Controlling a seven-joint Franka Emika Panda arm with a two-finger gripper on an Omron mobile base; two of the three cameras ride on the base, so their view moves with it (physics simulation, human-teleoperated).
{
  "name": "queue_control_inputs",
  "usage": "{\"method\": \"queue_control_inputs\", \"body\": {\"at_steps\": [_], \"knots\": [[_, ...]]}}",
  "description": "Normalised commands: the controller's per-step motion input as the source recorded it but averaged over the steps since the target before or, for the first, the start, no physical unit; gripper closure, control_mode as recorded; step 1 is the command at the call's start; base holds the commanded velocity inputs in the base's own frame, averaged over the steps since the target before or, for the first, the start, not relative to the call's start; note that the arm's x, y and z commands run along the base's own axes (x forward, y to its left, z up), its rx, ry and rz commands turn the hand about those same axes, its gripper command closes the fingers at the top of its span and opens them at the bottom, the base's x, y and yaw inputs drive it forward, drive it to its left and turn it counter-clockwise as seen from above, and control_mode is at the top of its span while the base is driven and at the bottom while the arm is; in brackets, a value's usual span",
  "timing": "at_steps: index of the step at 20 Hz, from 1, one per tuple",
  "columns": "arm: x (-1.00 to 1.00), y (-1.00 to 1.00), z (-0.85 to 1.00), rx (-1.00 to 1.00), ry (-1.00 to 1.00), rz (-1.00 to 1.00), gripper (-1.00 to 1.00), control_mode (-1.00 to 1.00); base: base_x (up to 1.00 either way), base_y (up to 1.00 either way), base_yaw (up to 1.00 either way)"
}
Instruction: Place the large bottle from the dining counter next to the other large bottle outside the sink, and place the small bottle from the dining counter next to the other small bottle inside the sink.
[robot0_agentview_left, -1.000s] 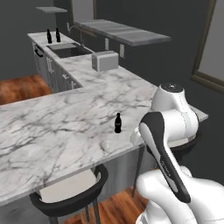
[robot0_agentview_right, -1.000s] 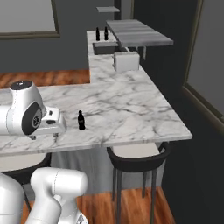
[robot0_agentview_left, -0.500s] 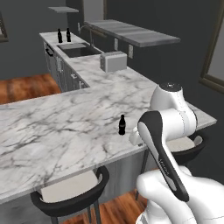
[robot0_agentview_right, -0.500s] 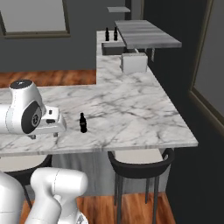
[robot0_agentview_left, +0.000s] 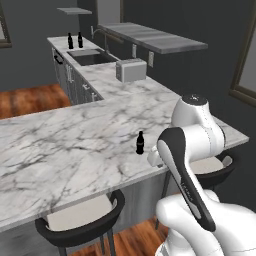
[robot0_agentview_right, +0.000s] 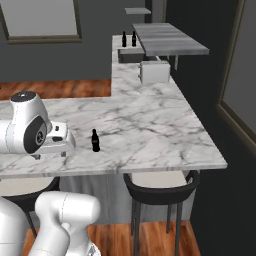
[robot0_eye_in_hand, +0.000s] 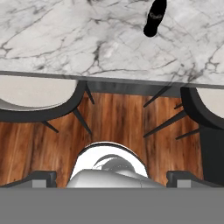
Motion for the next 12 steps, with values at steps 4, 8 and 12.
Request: {"method": "queue_control_inputs", "body": {"at_steps": [4, 8, 12], "knots": [[0.0, 0.0, 0.0, 0.0, 0.0, 0.0, -1.0, 1.0, 0.0, 0.0, 0.0], [0.0, 0.0, 0.0, 0.0, 0.0, 0.0, -1.0, 1.0, 0.0, 0.0, 0.0], [0.0, 0.0, 0.0, 0.0, 0.0, 0.0, -1.0, 1.0, 0.0, 0.0, 0.0]]}}
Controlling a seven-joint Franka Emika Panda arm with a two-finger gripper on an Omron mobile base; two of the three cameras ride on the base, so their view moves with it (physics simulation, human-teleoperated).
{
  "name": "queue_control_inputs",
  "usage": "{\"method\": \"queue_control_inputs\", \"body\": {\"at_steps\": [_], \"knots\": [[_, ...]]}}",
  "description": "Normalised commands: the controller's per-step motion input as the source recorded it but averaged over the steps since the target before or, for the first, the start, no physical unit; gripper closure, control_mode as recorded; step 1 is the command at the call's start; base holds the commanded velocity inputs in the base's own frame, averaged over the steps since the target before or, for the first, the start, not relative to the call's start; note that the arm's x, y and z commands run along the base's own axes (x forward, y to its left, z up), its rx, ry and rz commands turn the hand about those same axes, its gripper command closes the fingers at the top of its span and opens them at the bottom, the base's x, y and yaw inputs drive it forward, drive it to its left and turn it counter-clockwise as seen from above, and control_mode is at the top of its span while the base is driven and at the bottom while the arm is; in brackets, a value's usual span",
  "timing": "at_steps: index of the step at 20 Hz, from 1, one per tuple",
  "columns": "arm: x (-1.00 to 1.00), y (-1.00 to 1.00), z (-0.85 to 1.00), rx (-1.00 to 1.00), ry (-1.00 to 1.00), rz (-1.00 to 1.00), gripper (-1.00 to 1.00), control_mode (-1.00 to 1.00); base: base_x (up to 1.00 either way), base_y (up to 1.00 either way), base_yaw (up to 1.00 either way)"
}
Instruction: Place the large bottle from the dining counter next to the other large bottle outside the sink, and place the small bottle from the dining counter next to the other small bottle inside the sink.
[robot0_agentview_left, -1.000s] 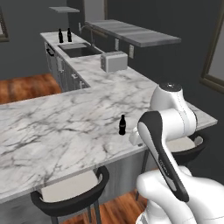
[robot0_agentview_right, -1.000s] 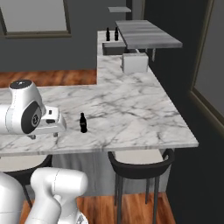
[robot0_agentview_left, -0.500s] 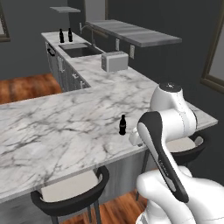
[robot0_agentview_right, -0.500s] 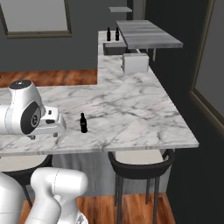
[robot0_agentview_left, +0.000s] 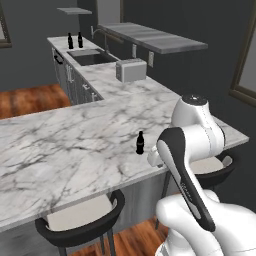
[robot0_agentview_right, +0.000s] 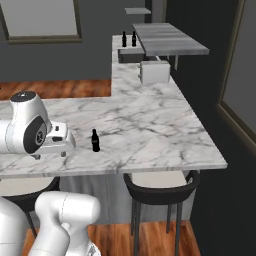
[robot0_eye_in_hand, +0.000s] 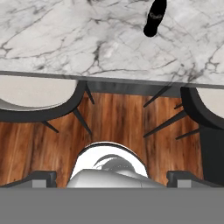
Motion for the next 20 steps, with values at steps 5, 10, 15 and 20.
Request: {"method": "queue_control_inputs", "body": {"at_steps": [5, 10, 15, 20], "knots": [[0.11, -0.02, 0.05, 0.0, 0.02, 0.0, -1.0, -1.0, 0.0, 0.0, 0.0], [0.03, -0.4, 0.07, 0.0, 0.04, 0.0, -1.0, -1.0, 0.0, 0.0, 0.0], [0.26, -0.44, 0.0, 0.0, 0.0, 0.01, -1.0, -1.0, 0.0, 0.0, 0.0], [0.56, -0.07, 0.0, 0.0, 0.0, 0.0, -1.0, -1.0, 0.0, 0.0, 0.0]]}}
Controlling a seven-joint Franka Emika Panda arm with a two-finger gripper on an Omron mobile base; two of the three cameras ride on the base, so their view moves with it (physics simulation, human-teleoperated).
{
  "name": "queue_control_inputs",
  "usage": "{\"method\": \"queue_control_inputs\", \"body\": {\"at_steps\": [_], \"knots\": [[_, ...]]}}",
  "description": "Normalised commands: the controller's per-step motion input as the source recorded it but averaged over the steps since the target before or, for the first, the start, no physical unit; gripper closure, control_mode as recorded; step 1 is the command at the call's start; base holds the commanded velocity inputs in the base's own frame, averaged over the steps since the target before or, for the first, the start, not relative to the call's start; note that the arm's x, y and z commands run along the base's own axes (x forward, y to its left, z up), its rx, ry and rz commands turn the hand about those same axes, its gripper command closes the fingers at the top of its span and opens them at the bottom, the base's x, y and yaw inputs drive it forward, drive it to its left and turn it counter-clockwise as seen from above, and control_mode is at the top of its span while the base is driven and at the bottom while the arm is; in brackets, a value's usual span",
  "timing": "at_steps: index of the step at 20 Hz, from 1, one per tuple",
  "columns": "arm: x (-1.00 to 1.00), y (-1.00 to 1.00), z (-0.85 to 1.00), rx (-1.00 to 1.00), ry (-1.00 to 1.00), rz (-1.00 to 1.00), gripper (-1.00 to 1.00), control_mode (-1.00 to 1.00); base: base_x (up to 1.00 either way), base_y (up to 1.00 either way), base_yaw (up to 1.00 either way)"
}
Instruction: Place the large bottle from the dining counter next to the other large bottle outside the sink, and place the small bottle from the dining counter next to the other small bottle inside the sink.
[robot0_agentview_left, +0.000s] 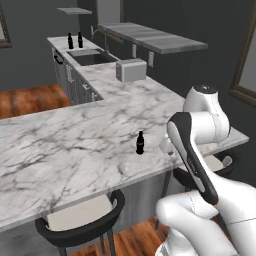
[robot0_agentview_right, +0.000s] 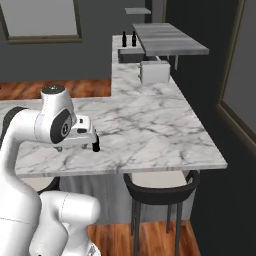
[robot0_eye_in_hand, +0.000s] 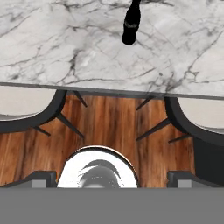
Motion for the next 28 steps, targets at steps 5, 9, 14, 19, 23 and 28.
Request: {"method": "queue_control_inputs", "body": {"at_steps": [5, 9, 14, 19, 23, 28], "knots": [[0.39, 0.0, 0.0, 0.0, 0.01, -0.03, -1.0, -1.0, 0.0, 0.0, 0.0], [0.44, 0.15, 0.0, 0.0, 0.0, -0.1, -1.0, -1.0, 0.0, 0.0, 0.0], [0.56, 0.37, 0.0, -0.01, 0.0, -0.18, -1.0, -1.0, 0.0, 0.0, 0.0], [0.47, 0.18, 0.0, 0.0, 0.0, -0.15, -1.0, -1.0, 0.0, 0.0, 0.0], [0.47, 0.0, 0.0, 0.0, 0.0, -0.08, -1.0, -1.0, 0.0, 0.0, 0.0], [0.38, -0.2, 0.0, 0.16, 0.0, 0.0, -1.0, -1.0, 0.0, 0.0, 0.0]]}}
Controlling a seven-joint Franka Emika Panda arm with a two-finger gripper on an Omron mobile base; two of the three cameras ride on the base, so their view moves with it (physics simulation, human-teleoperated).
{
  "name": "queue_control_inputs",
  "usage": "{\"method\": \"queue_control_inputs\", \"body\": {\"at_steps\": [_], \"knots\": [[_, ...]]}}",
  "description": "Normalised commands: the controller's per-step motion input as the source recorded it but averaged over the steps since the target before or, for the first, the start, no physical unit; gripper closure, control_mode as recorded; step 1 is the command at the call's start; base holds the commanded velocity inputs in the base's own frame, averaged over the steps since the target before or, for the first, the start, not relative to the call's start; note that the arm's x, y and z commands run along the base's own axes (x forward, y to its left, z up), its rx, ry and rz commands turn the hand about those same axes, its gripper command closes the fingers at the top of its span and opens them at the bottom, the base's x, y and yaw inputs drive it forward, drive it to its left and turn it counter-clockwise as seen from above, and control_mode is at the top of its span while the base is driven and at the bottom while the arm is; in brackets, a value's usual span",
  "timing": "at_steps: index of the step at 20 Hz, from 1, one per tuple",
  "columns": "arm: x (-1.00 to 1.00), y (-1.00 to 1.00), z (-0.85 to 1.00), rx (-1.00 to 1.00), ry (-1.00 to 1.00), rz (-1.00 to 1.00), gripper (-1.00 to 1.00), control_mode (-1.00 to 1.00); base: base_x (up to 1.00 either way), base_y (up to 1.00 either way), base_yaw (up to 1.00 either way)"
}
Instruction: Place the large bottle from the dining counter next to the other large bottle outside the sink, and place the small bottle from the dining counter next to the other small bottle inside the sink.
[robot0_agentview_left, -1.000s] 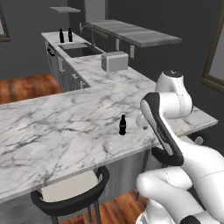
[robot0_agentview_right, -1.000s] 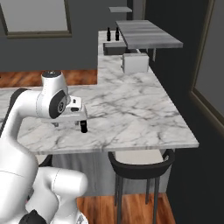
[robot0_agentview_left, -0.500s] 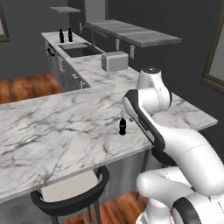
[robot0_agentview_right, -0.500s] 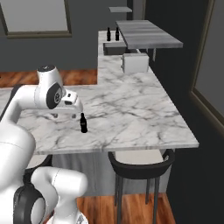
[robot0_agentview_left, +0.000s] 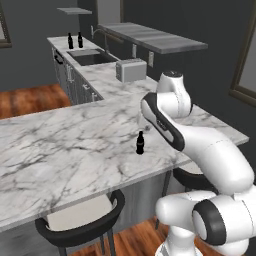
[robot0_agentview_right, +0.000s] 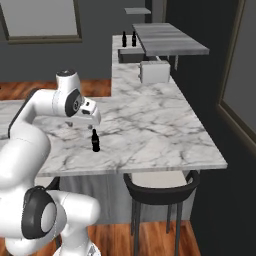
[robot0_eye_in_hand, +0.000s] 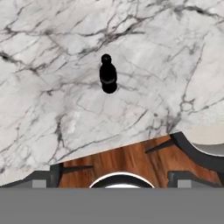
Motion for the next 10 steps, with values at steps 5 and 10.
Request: {"method": "queue_control_inputs", "body": {"at_steps": [5, 10], "knots": [[0.06, -0.13, 0.0, 0.2, -0.01, 0.0, -1.0, -1.0, 0.0, 0.0, 0.0], [0.04, 0.0, -0.02, 0.0, 0.0, 0.0, -1.0, -1.0, 0.0, 0.0, 0.0]]}}
